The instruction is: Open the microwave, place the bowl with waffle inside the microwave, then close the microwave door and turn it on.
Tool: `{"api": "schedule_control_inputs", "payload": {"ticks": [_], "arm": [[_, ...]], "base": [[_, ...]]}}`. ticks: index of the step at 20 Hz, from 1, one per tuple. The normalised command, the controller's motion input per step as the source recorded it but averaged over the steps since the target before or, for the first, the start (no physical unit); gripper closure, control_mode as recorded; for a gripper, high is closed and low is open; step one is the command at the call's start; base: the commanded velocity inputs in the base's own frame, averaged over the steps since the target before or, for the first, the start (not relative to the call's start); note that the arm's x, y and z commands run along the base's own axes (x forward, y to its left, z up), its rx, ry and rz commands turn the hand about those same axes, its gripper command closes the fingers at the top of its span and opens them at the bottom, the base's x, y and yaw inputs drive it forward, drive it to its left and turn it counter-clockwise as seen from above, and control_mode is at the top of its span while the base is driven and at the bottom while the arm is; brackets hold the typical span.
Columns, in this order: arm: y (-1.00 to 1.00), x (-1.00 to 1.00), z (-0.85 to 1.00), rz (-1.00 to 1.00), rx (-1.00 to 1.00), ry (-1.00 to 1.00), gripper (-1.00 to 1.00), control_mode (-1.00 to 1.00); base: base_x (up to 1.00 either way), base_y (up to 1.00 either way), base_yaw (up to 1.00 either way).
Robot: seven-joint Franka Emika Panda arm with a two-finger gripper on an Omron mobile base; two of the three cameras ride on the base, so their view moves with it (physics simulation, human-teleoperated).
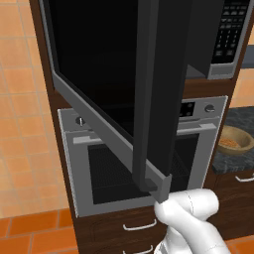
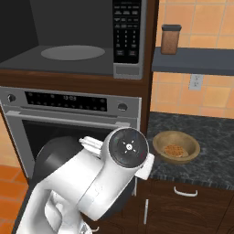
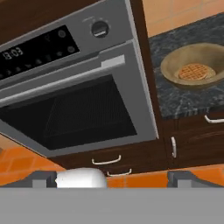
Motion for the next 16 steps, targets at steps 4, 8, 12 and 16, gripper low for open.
{"api": "schedule_control_inputs", "payload": {"ticks": [4, 8, 12, 16], "arm": [[-1.00, 1.00, -0.80, -0.13, 0.15, 0.20, -1.00, -1.00], [-1.00, 1.00, -0.53, -0.01, 0.13, 0.29, -1.00, -1.00], [-1.00, 1.00, -0.53, 0.00, 0.09, 0.28, -1.00, -1.00], [-1.00, 1.00, -0.64, -0.02, 0.13, 0.19, -1.00, -1.00]], "base": [[0.00, 0.00, 0.00], [0.00, 0.00, 0.00], [0.00, 0.00, 0.00], [0.00, 0.00, 0.00]]}}
